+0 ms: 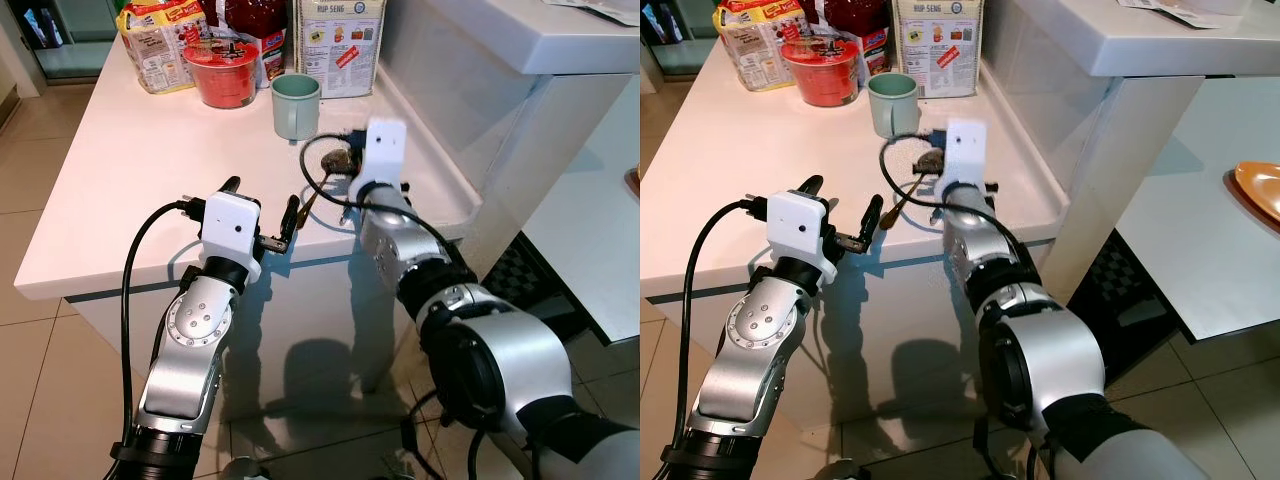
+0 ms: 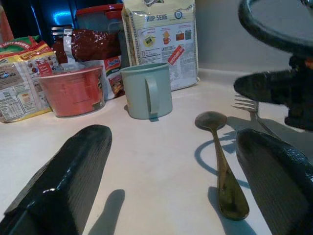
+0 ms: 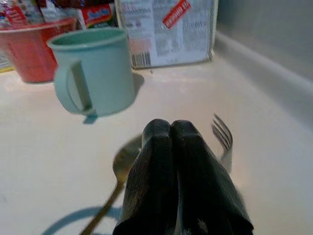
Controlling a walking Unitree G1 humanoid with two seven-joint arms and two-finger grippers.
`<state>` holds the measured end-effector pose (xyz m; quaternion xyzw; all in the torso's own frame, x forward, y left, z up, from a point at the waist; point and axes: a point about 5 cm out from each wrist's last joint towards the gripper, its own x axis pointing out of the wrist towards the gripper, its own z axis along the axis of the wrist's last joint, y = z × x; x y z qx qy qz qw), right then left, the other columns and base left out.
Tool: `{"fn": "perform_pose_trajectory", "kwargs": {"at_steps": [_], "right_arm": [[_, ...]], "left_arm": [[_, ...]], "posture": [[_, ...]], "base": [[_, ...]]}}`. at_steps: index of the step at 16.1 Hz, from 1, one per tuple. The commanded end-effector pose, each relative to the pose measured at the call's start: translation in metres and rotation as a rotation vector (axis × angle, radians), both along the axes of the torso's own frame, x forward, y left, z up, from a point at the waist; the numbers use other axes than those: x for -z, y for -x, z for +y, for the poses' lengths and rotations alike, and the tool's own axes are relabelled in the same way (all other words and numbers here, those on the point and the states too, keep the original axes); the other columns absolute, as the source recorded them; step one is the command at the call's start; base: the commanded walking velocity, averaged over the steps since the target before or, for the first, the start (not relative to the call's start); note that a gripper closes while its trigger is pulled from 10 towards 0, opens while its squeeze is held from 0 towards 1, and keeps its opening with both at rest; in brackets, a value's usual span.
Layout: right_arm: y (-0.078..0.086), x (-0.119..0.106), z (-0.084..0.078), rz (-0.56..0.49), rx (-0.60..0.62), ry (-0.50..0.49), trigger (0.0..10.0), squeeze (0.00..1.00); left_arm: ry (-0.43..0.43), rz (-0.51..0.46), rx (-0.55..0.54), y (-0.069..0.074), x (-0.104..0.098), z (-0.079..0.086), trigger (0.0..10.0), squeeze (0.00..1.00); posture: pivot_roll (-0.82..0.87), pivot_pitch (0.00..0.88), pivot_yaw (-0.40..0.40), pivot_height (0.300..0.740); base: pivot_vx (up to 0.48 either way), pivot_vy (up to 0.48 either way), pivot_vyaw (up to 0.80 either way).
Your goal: Setting the table
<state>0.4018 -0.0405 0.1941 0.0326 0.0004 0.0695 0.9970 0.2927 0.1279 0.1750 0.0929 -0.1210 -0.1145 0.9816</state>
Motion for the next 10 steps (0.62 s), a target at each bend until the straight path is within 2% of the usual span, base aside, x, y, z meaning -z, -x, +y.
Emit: {"fn": "perform_pose_trajectory", "kwargs": {"at_steps": [1, 2, 3, 6, 10], "right_arm": [[-0.0010, -0.0048, 0.0011, -0.013, 0.001, 0.026, 3.9, 0.00], [-0.0010, -0.0025, 0.0002, 0.002, 0.006, 0.023, 10.0, 0.32], [-0.0005, 0.0009, -0.0003, 0.021, 0.000, 0.006, 10.0, 1.00], [-0.0007, 0.0047, 0.0002, 0.091, 0.000, -0.077, 10.0, 1.00], [-0.0014, 0.0016, 0.0008, 0.080, -0.003, -0.073, 10.0, 1.00]], "left_arm": [[-0.007, -0.005, 0.011, 0.0007, -0.0010, -0.0023, 10.0, 0.00], [-0.007, -0.005, 0.012, 0.0008, -0.0010, -0.0025, 10.0, 0.00], [-0.008, -0.005, 0.013, 0.0009, -0.0011, -0.0027, 10.0, 0.00], [-0.008, -0.006, 0.013, 0.0014, -0.0011, -0.0028, 10.0, 0.00], [-0.006, -0.006, 0.016, 0.0006, -0.0013, -0.0036, 10.0, 0.00]], "posture": [[0.26, 0.065, -0.022, 0.740], [0.26, 0.065, -0.023, 0.740], [0.26, 0.065, -0.024, 0.740], [0.25, 0.063, -0.025, 0.740], [0.25, 0.064, -0.025, 0.740]], "base": [[0.000, 0.000, 0.00], [0.000, 0.000, 0.00], [0.000, 0.000, 0.00], [0.000, 0.000, 0.00], [0.000, 0.000, 0.00]]}}
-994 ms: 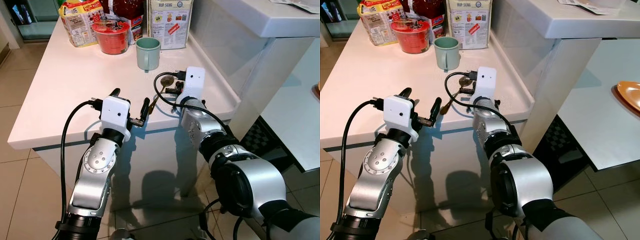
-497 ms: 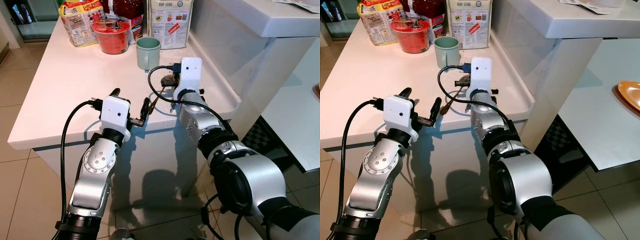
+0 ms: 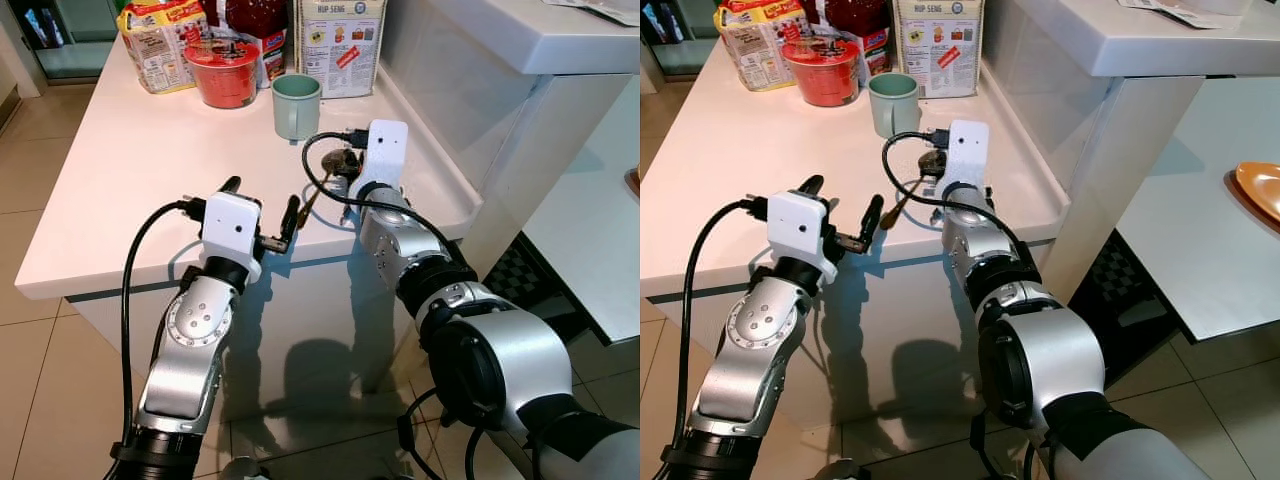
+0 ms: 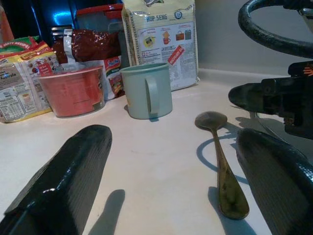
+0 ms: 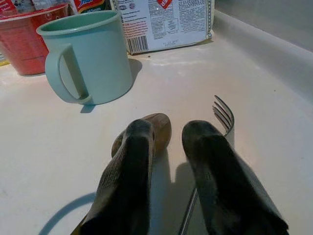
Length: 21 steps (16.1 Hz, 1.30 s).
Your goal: Setting the table
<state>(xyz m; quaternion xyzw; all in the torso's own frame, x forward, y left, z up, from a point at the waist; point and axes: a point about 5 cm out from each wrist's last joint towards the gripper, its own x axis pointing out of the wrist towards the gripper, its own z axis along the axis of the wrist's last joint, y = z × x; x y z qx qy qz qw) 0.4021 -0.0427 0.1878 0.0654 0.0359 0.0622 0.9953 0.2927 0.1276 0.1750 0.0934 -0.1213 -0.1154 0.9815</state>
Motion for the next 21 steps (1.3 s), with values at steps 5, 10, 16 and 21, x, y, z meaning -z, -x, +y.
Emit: {"fn": "perform_pose_trajectory", "kwargs": {"at_steps": [5, 10, 16, 21], "right_arm": [[-0.001, -0.002, 0.003, 0.043, -0.001, -0.040, 10.0, 1.00], [-0.002, 0.001, 0.001, 0.113, 0.026, -0.061, 10.0, 0.00], [-0.002, 0.008, -0.006, 0.186, 0.065, -0.070, 10.0, 0.00], [0.005, 0.031, -0.010, 0.260, 0.063, 0.028, 10.0, 0.00]], "left_arm": [[-0.003, -0.005, 0.012, 0.002, -0.001, -0.003, 10.0, 0.00], [-0.001, -0.004, 0.008, 0.002, -0.001, -0.003, 10.0, 0.00], [-0.001, -0.003, 0.011, 0.002, -0.001, -0.004, 10.0, 0.00], [0.004, -0.004, 0.010, 0.001, -0.001, -0.004, 10.0, 0.00]], "posture": [[0.26, 0.071, -0.027, 0.740], [0.26, 0.074, -0.029, 0.740], [0.25, 0.080, -0.029, 0.740], [0.25, 0.084, -0.033, 0.740]], "base": [[0.000, 0.000, 0.00], [0.000, 0.000, 0.00], [0.000, 0.000, 0.00], [0.000, 0.000, 0.00]]}}
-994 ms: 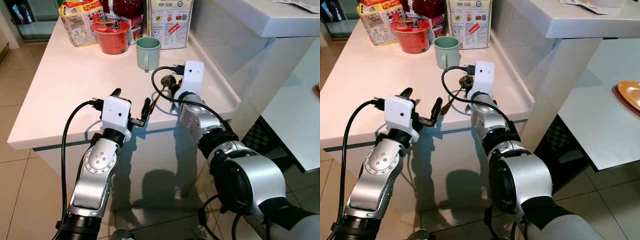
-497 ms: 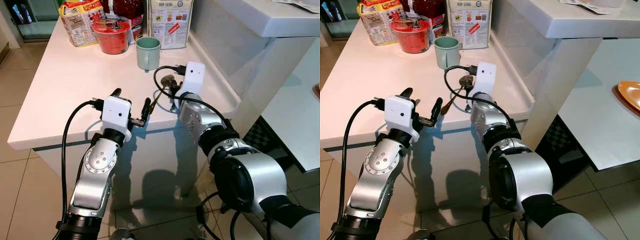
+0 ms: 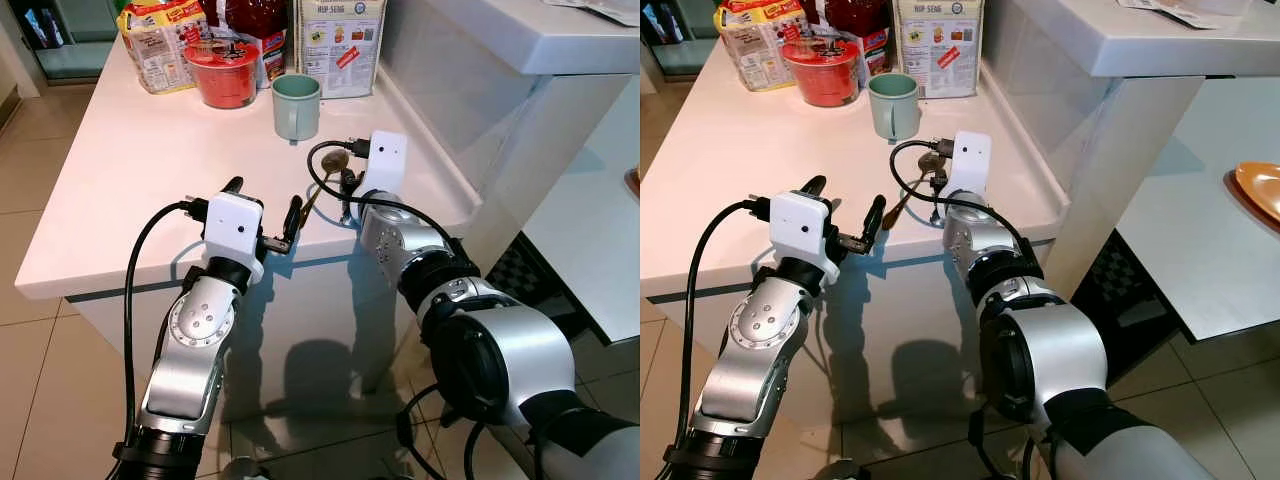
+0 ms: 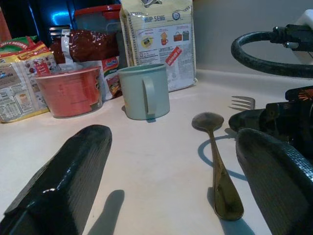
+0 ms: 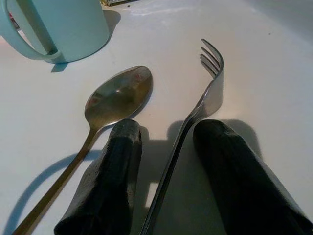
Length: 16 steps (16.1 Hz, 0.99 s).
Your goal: Setting the table
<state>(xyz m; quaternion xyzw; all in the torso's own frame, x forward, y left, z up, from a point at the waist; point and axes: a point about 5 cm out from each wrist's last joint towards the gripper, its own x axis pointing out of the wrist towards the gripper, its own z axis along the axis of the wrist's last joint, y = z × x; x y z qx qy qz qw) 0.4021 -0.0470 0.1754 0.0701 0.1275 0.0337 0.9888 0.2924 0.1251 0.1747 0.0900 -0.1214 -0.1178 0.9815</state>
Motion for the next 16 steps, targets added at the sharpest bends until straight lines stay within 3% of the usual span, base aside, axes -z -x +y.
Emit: {"fn": "perform_pose_trajectory", "kwargs": {"at_steps": [1, 3, 4, 5, 16], "right_arm": [[0.0060, 0.0227, -0.0071, 0.087, 0.016, 0.033, 10.0, 0.00], [0.0082, 0.0289, -0.0077, 0.115, 0.009, 0.046, 10.0, 0.00], [0.0086, 0.0301, -0.0078, 0.121, 0.008, 0.050, 5.4, 0.00], [0.0088, 0.0306, -0.0078, 0.120, 0.005, 0.042, 0.0, 0.00], [0.0080, 0.0270, -0.0054, 0.077, -0.012, 0.039, 0.0, 0.00]], "left_arm": [[0.000, -0.005, 0.004, 0.0010, -0.0015, -0.0021, 10.0, 0.00], [0.002, -0.005, 0.003, 0.0011, -0.0014, -0.0027, 10.0, 0.00], [0.004, -0.005, 0.002, 0.0011, -0.0014, -0.0024, 10.0, 0.00], [0.004, -0.006, 0.001, 0.0013, -0.0015, -0.0024, 10.0, 0.00], [-0.007, -0.006, -0.002, 0.0022, -0.0008, -0.0002, 10.0, 0.00]], "posture": [[0.25, 0.084, -0.034, 0.740], [0.25, 0.086, -0.035, 0.740], [0.25, 0.086, -0.035, 0.740], [0.25, 0.088, -0.036, 0.740], [0.26, 0.076, -0.035, 0.740]], "base": [[0.000, 0.000, 0.00], [0.000, 0.000, 0.00], [0.000, 0.000, 0.00], [0.000, 0.000, 0.00], [0.000, 0.000, 0.00]]}}
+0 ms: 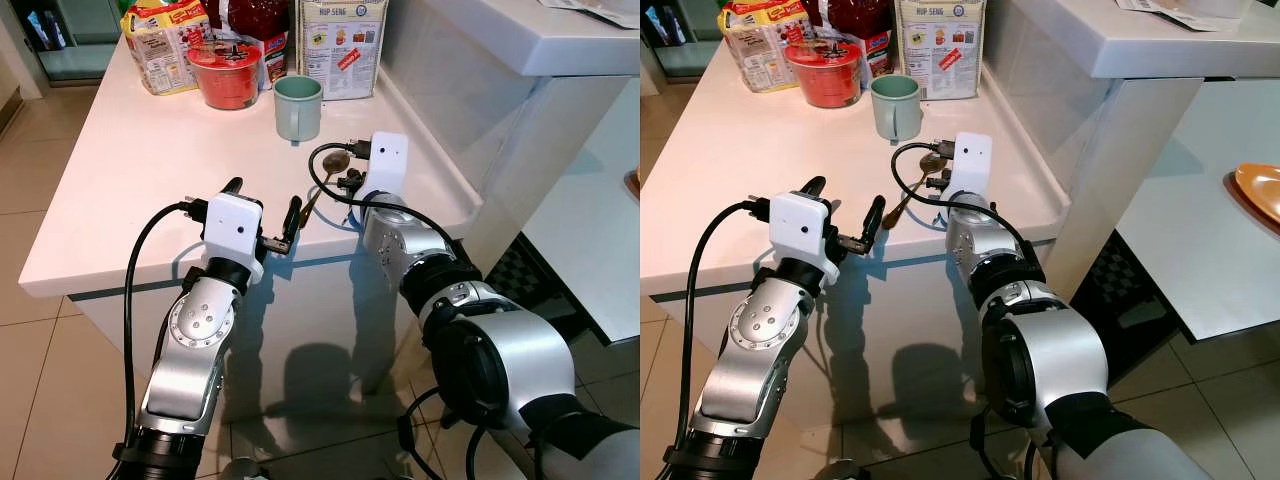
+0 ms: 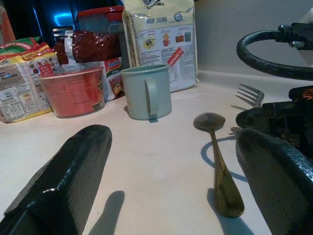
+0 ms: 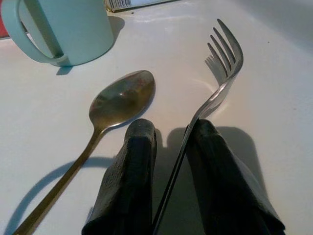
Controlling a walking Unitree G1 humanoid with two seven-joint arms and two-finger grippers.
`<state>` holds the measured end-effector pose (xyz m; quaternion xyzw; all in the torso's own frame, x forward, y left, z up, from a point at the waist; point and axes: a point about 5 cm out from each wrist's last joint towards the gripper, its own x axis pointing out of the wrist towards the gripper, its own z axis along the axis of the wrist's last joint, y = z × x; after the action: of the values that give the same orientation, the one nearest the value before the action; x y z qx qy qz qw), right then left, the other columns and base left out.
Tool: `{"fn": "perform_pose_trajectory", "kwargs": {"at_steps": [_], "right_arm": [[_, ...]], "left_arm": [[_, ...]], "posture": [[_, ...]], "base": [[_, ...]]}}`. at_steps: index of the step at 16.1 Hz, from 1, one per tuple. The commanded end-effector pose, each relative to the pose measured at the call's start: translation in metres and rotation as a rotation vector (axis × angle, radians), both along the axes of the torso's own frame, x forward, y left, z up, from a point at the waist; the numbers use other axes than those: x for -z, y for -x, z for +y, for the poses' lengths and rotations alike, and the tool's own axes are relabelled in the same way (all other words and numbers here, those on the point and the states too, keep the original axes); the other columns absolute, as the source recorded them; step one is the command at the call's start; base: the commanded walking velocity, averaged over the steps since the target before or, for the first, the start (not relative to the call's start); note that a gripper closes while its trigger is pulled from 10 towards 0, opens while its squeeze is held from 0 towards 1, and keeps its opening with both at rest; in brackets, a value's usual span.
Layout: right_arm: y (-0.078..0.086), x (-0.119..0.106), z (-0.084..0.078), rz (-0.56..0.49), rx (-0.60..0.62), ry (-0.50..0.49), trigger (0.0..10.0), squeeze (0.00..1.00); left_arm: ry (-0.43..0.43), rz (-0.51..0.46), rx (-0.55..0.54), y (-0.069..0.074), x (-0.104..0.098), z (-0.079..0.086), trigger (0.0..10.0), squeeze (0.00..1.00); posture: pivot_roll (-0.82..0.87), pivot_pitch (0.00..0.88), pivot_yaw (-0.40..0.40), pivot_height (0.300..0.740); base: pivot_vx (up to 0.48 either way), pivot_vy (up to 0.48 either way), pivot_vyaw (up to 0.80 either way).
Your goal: Setting the table
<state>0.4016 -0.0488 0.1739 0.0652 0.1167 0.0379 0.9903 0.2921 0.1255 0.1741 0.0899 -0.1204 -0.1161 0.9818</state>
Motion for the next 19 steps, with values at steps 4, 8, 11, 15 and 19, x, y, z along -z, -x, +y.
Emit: {"fn": "perform_pose_trajectory", "kwargs": {"at_steps": [4, 8, 11, 15, 19], "right_arm": [[0.002, 0.009, -0.004, -0.025, -0.015, 0.084, 0.0, 0.00], [0.001, -0.006, 0.003, -0.160, -0.047, 0.130, 0.0, 0.00], [0.001, -0.022, 0.009, -0.308, -0.079, 0.154, 0.0, 0.00], [0.005, -0.034, 0.013, -0.466, -0.146, 0.219, 0.0, 0.00], [0.009, -0.030, 0.004, -0.545, -0.199, 0.258, 0.0, 0.00]], "left_arm": [[-0.008, -0.007, -0.003, 0.001, -0.001, 0.000, 10.0, 0.00], [-0.003, -0.004, -0.017, 0.000, 0.000, 0.002, 10.0, 0.00], [0.202, 0.083, -0.102, -0.005, 0.004, 0.016, 10.0, 0.00], [0.192, 0.104, -0.145, -0.007, 0.011, 0.026, 10.0, 0.00], [0.200, 0.121, -0.163, -0.008, 0.016, 0.030, 10.0, 0.00]], "posture": [[0.26, 0.072, -0.034, 0.740], [0.26, 0.076, -0.033, 0.740], [0.26, 0.079, -0.037, 0.740], [0.26, 0.079, -0.042, 0.740], [0.25, 0.076, -0.052, 0.740]], "base": [[0.000, 0.000, 0.00], [0.000, 0.000, 0.00], [0.000, 0.000, 0.00], [0.000, 0.000, 0.00], [0.000, 0.000, 0.00]]}}
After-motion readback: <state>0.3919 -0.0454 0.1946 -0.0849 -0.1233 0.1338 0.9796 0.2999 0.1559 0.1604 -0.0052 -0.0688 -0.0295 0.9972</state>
